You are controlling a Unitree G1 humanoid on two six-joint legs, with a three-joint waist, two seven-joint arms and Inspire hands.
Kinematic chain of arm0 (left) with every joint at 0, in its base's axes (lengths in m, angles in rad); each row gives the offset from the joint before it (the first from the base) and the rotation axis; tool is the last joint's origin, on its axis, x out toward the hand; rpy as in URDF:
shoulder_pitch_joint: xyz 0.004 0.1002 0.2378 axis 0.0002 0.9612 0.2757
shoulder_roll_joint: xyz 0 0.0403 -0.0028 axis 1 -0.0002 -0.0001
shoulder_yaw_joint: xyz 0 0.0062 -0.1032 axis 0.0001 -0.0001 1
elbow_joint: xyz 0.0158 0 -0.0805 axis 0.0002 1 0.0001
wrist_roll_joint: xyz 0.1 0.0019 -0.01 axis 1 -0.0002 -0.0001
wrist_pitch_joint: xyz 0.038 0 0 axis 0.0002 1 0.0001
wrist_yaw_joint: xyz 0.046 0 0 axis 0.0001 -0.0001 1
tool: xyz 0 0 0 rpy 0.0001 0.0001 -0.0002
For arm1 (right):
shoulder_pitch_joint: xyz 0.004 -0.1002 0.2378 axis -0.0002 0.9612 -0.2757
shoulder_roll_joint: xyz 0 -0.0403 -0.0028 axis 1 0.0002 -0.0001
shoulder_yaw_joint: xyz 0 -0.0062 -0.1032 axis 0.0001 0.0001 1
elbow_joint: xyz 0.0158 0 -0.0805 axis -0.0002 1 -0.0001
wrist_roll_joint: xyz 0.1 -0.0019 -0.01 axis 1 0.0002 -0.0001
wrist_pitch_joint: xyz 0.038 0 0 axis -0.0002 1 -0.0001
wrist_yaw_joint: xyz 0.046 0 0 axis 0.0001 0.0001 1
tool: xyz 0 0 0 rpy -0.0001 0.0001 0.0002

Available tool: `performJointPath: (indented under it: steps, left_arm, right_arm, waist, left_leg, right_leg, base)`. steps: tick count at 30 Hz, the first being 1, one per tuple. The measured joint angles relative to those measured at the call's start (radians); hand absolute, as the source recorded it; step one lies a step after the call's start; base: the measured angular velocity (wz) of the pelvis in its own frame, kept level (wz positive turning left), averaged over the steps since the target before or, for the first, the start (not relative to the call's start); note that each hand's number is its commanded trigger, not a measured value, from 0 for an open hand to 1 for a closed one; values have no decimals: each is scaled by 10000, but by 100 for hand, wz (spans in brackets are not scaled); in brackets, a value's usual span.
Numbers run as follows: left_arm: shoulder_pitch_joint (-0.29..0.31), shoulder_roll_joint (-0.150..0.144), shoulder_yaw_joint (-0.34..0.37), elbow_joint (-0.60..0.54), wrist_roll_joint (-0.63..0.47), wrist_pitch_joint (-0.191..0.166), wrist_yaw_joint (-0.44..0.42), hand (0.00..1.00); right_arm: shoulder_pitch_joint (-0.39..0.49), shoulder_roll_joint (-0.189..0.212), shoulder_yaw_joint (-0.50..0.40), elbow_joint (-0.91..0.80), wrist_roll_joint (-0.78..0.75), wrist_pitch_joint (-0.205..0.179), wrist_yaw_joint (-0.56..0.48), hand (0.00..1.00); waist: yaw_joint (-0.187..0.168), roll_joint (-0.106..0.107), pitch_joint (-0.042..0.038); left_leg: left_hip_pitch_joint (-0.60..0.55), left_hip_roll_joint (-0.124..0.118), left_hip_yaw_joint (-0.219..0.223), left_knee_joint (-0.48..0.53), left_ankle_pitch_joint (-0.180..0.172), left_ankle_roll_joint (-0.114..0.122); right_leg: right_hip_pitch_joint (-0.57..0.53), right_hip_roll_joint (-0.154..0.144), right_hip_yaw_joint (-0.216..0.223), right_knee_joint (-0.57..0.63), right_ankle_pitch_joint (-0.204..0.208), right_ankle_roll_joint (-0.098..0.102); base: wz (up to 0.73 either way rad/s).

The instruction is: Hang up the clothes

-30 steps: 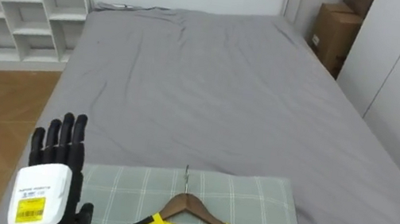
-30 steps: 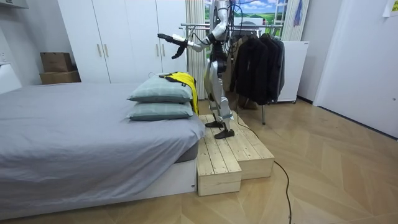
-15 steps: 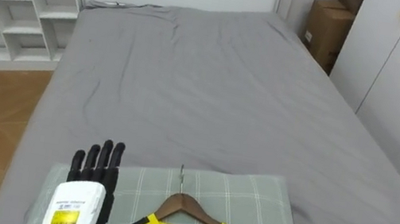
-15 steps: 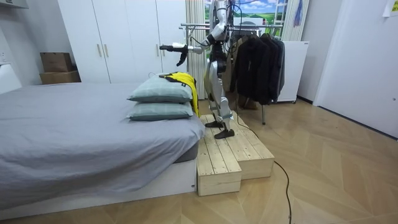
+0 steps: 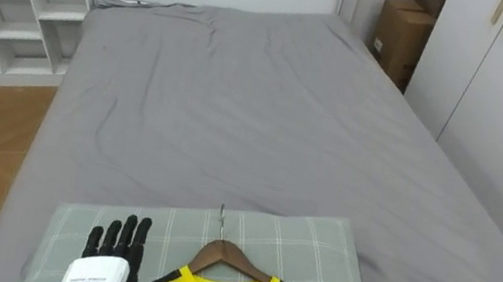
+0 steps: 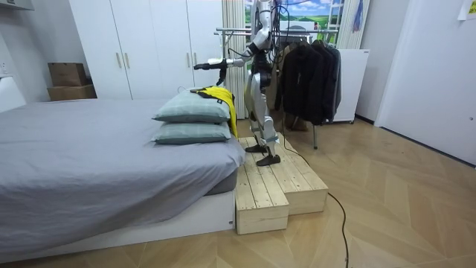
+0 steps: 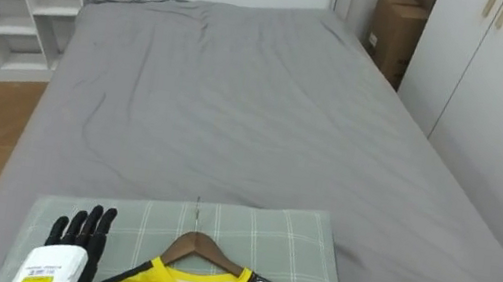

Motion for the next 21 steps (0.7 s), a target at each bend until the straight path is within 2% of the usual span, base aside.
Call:
performJointPath:
  steps: [3, 7, 10, 15, 21]
  left_arm:
    - [-12, -24, 0, 141, 0, 56, 0, 0]
    - [-100, -86, 10, 1100, -24, 219, -100, 0]
    - [-110, -99, 15, 1319, -27, 229, -238, 0]
    - [-158, -139, 86, 1392, -24, 232, -282, 0]
    - [-403, -175, 218, 1439, -19, 457, -455, 0]
  right_arm:
    - [17, -1, 22, -4, 1, 10, 25, 0]
    - [120, -3, 171, -32, -135, 57, 183, 0]
    - [174, -3, 329, -42, -136, 160, 272, 0]
    - [189, -4, 338, -58, -118, 228, 271, 0]
    - [211, -3, 334, -78, -107, 241, 271, 0]
  waist:
    - [-6, 5, -10]
    - [25, -59, -48]
    - [53, -121, -63]
    - [64, -231, -54]
    - [28, -212, -51]
  left_leg:
    - [6, 2, -1, -1, 0, 0]
    - [29, 3, 8, -20, 1, -1]
    - [22, 1, 8, -23, 1, -1]
    - [13, 1, 20, -28, 0, 0]
    - [-5, 9, 40, -53, 0, -1]
  right_leg:
    - [-1, 5, 29, -2, 0, 0]
    - [-2, 20, 78, 8, 1, 0]
    - [-10, 17, 77, 9, 2, 0]
    - [-26, 21, 111, 4, 17, 2]
    - [-59, 27, 134, 7, 21, 1]
  base:
    - [-1]
    - [-3]
    - [0]
    - [-1]
    - [-1]
